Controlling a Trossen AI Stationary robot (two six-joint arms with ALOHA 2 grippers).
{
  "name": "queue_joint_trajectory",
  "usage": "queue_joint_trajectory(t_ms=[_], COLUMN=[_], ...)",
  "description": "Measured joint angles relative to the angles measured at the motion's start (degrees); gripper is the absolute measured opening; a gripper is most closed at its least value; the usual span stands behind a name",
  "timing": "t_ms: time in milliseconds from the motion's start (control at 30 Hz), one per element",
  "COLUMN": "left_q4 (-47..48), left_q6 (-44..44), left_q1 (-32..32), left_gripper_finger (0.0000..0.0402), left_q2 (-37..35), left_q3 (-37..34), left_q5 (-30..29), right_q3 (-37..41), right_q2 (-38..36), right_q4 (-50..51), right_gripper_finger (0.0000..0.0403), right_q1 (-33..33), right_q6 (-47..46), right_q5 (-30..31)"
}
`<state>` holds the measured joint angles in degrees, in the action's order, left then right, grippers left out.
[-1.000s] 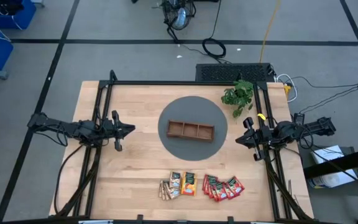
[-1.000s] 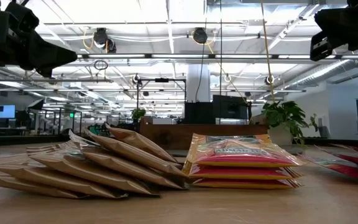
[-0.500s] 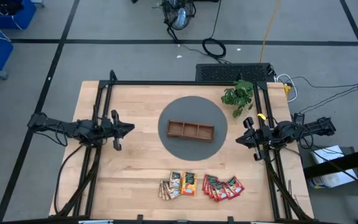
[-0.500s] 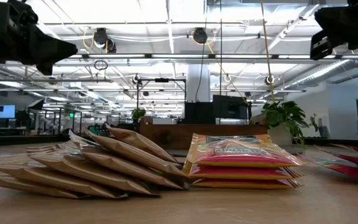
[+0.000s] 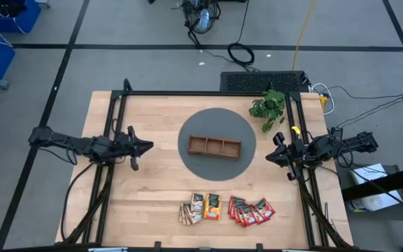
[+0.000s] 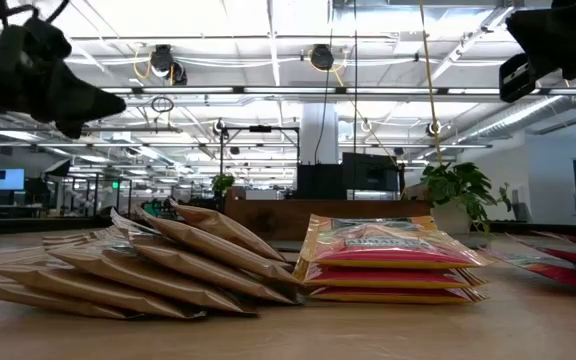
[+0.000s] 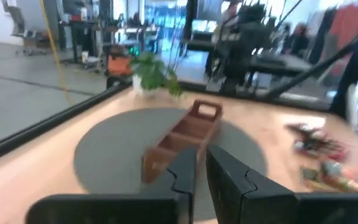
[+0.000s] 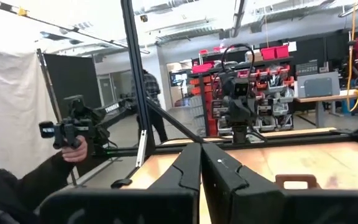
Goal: Pick & Place Tea
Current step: Put the red tea bag to the right section into the wooden organizer
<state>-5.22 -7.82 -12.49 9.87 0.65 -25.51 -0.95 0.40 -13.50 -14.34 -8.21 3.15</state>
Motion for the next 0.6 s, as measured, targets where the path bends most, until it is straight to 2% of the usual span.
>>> queue_joint_trajectory(t_ms=[133,233,300,433,533,600], left_q4=[-11.1,-22.2,-27.8,-29.6,-29.5,-29.7], left_q6=[-1.9,-1.1,0.2,0.9,6.2,10.3], left_q1=[1.1,1.7,1.6,1.7,0.6,-0.4], left_gripper_finger=[0.0042,0.0042,0.0042,0.0042,0.0042,0.0042], left_q2=[7.4,16.6,24.1,41.8,56.8,65.4], left_q3=[-0.1,0.0,1.7,11.9,22.8,30.7], left_q5=[-2.6,4.6,6.4,8.2,16.4,19.4], right_q3=[0.0,0.0,0.0,0.0,0.0,0.0], right_q2=[0.5,0.8,1.1,2.0,2.5,2.9], right_q4=[-0.2,-0.6,-0.6,-0.5,-0.5,-0.4], right_gripper_finger=[0.0004,0.0004,0.0004,0.0004,0.0004,0.0004], right_q1=[0.0,0.0,0.0,0.0,0.0,0.0], right_q6=[-2.7,-2.2,-2.0,-2.5,-1.2,0.3], right_q5=[-0.1,-0.2,-0.3,-0.4,-0.4,-0.4])
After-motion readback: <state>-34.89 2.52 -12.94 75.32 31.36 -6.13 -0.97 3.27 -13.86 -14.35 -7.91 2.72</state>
